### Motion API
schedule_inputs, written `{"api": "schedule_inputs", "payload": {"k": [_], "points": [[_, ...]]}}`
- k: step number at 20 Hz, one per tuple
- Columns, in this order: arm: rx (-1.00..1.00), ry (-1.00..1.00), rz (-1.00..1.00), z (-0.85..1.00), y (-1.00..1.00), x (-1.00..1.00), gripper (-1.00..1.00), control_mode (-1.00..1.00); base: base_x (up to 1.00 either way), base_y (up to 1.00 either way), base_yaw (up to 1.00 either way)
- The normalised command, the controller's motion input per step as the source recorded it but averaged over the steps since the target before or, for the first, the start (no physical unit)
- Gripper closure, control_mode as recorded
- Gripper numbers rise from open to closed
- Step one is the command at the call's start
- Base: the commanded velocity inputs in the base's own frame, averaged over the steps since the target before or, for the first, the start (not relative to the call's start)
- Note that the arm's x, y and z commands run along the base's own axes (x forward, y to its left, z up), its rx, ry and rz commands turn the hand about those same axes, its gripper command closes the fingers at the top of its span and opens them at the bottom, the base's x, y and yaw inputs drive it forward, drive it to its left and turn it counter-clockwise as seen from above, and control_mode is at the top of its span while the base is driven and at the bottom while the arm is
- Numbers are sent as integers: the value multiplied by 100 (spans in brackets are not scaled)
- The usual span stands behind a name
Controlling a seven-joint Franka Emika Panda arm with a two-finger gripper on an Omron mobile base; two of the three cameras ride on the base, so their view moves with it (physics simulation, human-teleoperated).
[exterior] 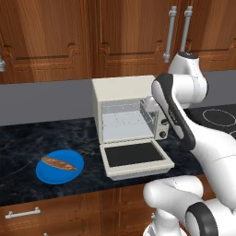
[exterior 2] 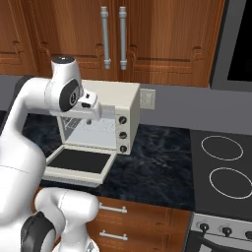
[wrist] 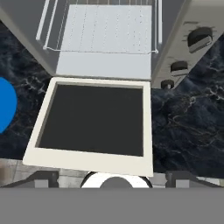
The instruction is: Pull the toaster oven rack outwards. Pick up the baguette from the plate and place it on the toaster oven rack. Close the toaster oven door fully and set the temperature to the lowest setting.
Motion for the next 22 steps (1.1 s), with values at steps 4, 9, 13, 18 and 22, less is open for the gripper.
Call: {"api": "schedule_inputs", "payload": {"k": [4, 9, 13, 18, 22], "points": [[0, -9, -15, -1, -2, -1, -100, -100, 0, 0, 0], [0, -1, -27, -15, -9, 6, -100, -100, 0, 0, 0], [1, -3, -17, 0, 0, 0, -100, -100, 0, 0, 0], [14, -8, -4, 0, -6, 2, -100, -100, 0, 0, 0], [17, -10, 0, -23, 0, 42, -100, -100, 0, 0, 0]]}}
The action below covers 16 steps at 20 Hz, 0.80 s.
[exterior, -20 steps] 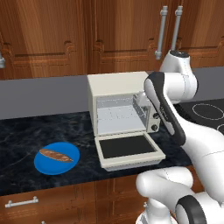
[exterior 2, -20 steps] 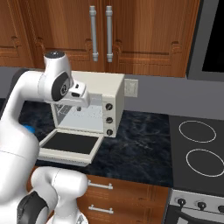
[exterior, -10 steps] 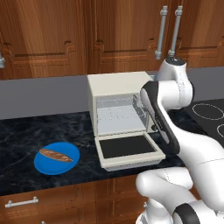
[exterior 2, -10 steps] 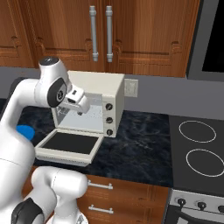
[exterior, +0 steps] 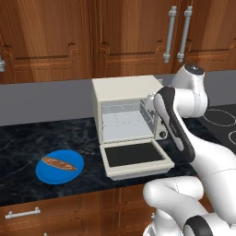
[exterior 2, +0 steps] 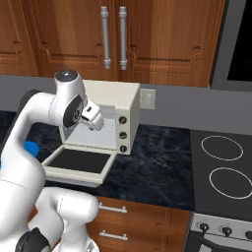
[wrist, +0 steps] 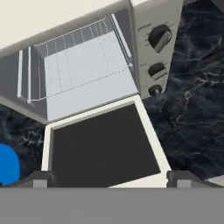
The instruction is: Pull the toaster oven rack outwards. Pick up the baguette from the plate and place it on the toaster oven rack. Close the toaster oven door fully and set the temperature to the lowest setting.
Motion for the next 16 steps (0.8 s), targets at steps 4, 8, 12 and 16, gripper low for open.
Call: {"api": "schedule_inputs", "payload": {"k": [4, 8, 12, 16], "points": [[12, -1, 3, -63, 12, 75, -100, -100, 0, 0, 0], [7, 0, 12, -94, 23, 87, -100, -100, 0, 0, 0], [2, 0, 7, -86, 27, 90, -100, -100, 0, 0, 0], [0, -3, 0, -59, 19, 85, -100, -100, 0, 0, 0]]}}
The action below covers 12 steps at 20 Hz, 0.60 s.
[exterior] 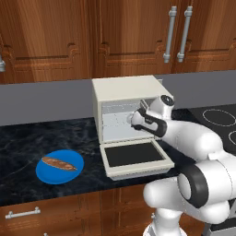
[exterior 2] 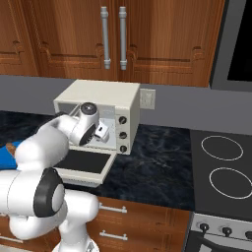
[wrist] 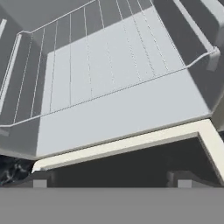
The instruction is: Pull the toaster oven rack outwards. Pick up the baguette from the plate and place it on the toaster oven rack. Close the toaster oven door fully and set the temperature to the lowest setting.
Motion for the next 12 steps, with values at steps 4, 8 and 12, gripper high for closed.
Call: {"api": "schedule_inputs", "payload": {"k": [4, 8, 12], "points": [[0, -5, -12, -12, 16, 57, -100, -100, 0, 0, 0], [0, 1, -13, 16, 8, 27, -100, -100, 0, 0, 0], [1, 0, -4, 18, 5, 2, -100, -100, 0, 0, 0]]}}
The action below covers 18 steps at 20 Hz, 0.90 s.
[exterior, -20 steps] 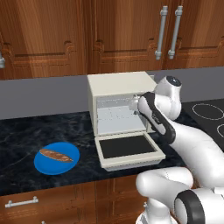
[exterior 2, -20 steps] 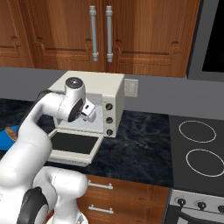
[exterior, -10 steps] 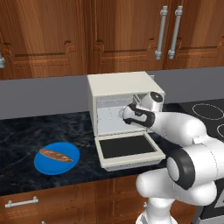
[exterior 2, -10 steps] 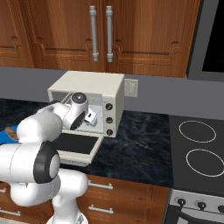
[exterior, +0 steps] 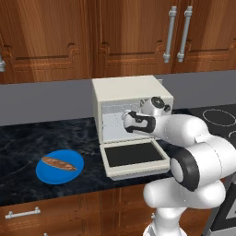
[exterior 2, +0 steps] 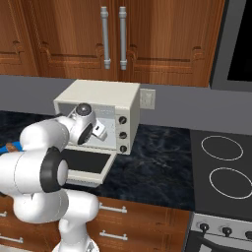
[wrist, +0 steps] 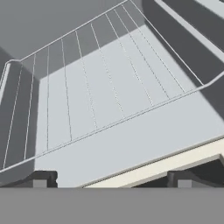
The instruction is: Pull the toaster oven rack outwards. Pick up the baguette from the plate and place it on the toaster oven rack. Close the toaster oven door fully and set the temperature to the lowest setting.
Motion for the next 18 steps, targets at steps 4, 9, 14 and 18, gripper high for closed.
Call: {"api": "schedule_inputs", "payload": {"k": [4, 9, 14, 18], "points": [[7, -2, 0, 1, 3, 0, -100, -100, 0, 0, 0], [7, -10, 0, 0, 9, 0, -100, -100, 0, 0, 0], [2, -6, 0, -10, 8, 15, -100, -100, 0, 0, 0], [3, 0, 0, -9, 0, 20, -100, -100, 0, 0, 0]]}}
